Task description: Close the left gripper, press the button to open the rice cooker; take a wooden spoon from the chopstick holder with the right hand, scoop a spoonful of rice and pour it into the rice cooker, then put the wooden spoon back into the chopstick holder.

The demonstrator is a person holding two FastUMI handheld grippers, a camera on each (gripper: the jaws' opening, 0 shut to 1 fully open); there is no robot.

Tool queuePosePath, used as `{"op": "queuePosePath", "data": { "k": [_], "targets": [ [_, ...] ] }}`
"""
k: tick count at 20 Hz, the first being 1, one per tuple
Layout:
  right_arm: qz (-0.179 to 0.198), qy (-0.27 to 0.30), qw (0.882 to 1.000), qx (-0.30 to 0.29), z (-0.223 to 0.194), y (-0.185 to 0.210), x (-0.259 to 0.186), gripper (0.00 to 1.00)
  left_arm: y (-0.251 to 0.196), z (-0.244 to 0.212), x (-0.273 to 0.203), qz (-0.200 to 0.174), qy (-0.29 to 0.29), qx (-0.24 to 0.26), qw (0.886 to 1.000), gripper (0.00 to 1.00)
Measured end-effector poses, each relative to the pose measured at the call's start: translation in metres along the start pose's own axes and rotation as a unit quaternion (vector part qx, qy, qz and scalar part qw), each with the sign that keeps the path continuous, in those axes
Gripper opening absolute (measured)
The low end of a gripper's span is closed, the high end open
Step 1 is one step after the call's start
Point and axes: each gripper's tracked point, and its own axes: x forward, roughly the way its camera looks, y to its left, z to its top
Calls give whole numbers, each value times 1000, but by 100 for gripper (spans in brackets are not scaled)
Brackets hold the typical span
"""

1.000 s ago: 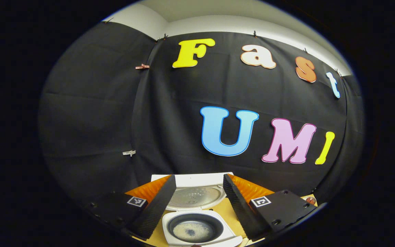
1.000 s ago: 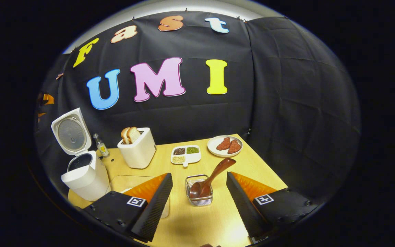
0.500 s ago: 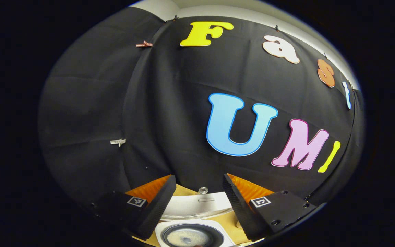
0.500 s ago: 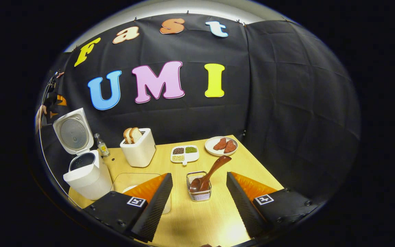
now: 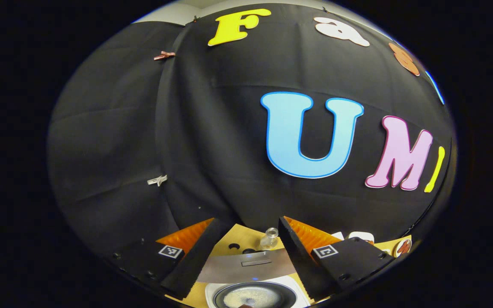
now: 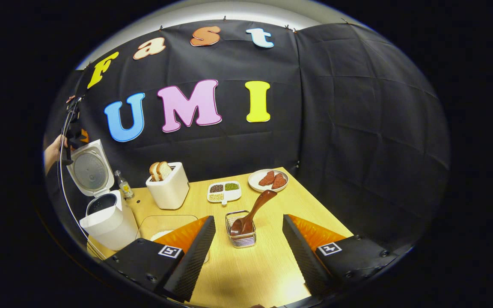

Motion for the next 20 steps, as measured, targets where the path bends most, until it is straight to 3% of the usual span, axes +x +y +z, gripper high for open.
{"op": "queuePosePath", "data": {
  "k": [6,10,20],
  "targets": [
    [-9,3,1000,-4,-3,-40,5,99,0,-23,-13,33,39,-12,999,100],
    [-1,3,1000,-11,-4,-55,9,99,-7,-44,-45,32,62,-15,997,99],
    [74,22,997,-30,-8,-39,33,99,-30,-149,-118,18,113,-17,993,98]
  ]
}}
